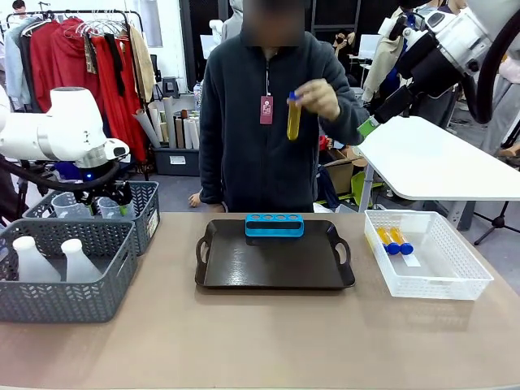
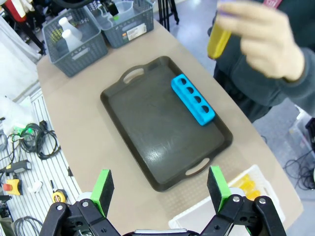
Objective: Prepare the laboratory tools.
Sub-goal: Pick up one Large Measuring Cup and place it on the Handle tray.
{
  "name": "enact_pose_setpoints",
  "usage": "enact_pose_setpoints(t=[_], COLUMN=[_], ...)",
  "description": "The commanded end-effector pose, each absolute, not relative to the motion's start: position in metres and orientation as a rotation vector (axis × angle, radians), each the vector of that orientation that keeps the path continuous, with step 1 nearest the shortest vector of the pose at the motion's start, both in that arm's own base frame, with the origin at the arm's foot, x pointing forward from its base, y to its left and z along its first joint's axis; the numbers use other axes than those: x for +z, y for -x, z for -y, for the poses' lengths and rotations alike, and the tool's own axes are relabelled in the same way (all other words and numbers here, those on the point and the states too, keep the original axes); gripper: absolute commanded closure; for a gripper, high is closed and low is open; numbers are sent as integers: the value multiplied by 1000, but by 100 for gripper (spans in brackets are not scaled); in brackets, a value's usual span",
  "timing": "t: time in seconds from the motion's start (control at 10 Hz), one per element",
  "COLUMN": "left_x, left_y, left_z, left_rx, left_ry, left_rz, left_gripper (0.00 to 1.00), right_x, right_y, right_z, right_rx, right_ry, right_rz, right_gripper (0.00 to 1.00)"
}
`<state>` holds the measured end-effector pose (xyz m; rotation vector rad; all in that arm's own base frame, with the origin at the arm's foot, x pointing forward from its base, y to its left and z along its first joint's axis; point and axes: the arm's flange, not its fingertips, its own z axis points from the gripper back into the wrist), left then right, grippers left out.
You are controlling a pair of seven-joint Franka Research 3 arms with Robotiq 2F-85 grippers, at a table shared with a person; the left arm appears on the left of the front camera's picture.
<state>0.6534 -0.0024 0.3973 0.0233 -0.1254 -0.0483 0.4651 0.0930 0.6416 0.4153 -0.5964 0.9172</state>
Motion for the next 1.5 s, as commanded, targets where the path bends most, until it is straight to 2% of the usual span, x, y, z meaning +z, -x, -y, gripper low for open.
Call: enact_pose_setpoints(t=[0.0, 0.1, 0.2, 0.9, 1.2, 1.4], left_x=[397, 397, 397, 421, 473, 529], left_y=[-652, -654, -654, -639, -622, -597], left_z=[1, 1, 1, 8, 20, 35], left_rx=[-70, -74, -77, -135, -210, -286], left_ry=[-39, -27, -20, -8, -24, -32], left_rz=[134, 135, 131, 120, 119, 166], left_gripper=[65, 85, 100, 100, 100, 100], right_x=[643, 643, 643, 643, 643, 643], right_y=[-464, -464, -464, -464, -464, -464], right_z=[-92, -92, -92, -92, -92, -92], right_rx=[921, 921, 921, 921, 921, 921], right_ry=[-420, -420, -420, -420, -420, -420], right_rz=[596, 596, 596, 596, 596, 596], right_gripper=[0, 0, 0, 0, 0, 0])
